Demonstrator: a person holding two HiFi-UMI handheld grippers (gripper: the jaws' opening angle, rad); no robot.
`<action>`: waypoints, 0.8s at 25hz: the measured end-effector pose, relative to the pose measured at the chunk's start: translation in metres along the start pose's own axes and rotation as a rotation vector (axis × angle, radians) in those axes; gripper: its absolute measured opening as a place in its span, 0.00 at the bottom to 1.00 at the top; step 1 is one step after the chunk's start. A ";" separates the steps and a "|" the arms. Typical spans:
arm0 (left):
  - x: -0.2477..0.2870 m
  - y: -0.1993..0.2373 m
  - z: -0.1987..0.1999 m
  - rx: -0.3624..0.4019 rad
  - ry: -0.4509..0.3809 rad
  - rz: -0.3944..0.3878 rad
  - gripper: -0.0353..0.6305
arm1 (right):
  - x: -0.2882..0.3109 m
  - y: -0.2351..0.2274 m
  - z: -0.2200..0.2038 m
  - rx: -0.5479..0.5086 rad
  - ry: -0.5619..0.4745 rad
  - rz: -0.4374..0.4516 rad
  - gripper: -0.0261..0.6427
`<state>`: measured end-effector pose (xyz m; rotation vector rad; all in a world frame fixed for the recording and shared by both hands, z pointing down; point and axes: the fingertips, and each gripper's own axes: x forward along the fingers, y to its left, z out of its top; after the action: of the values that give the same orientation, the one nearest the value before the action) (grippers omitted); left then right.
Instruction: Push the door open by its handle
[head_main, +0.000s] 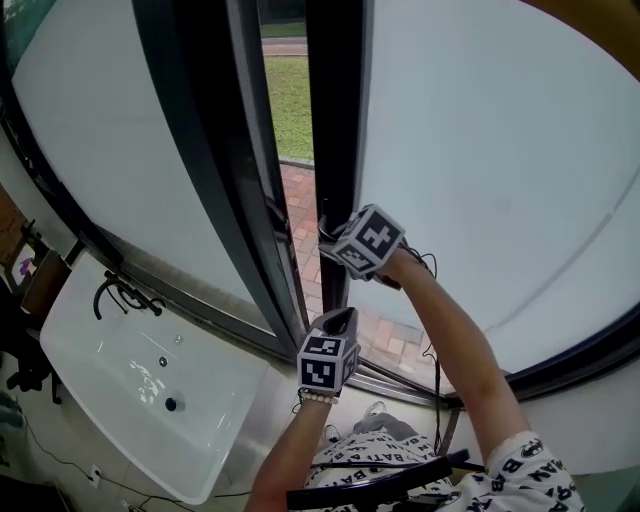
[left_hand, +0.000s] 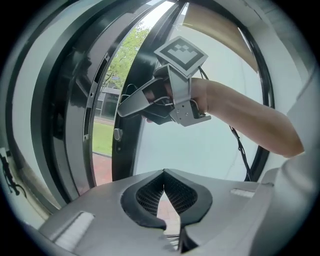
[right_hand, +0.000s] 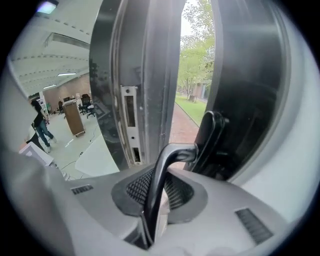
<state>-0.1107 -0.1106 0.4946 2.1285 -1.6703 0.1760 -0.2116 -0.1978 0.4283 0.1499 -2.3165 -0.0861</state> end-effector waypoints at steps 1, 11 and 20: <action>0.003 0.004 0.002 -0.005 0.012 0.025 0.03 | 0.000 -0.004 0.002 0.009 -0.005 -0.005 0.12; 0.053 0.026 0.020 -0.067 0.066 0.173 0.03 | 0.008 -0.068 0.001 0.074 -0.027 -0.041 0.12; 0.102 0.010 0.032 -0.060 0.095 0.200 0.03 | 0.009 -0.136 -0.005 0.127 -0.028 -0.075 0.11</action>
<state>-0.0977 -0.2173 0.5040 1.8783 -1.8068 0.2778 -0.2026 -0.3336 0.4233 0.3012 -2.3448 0.0214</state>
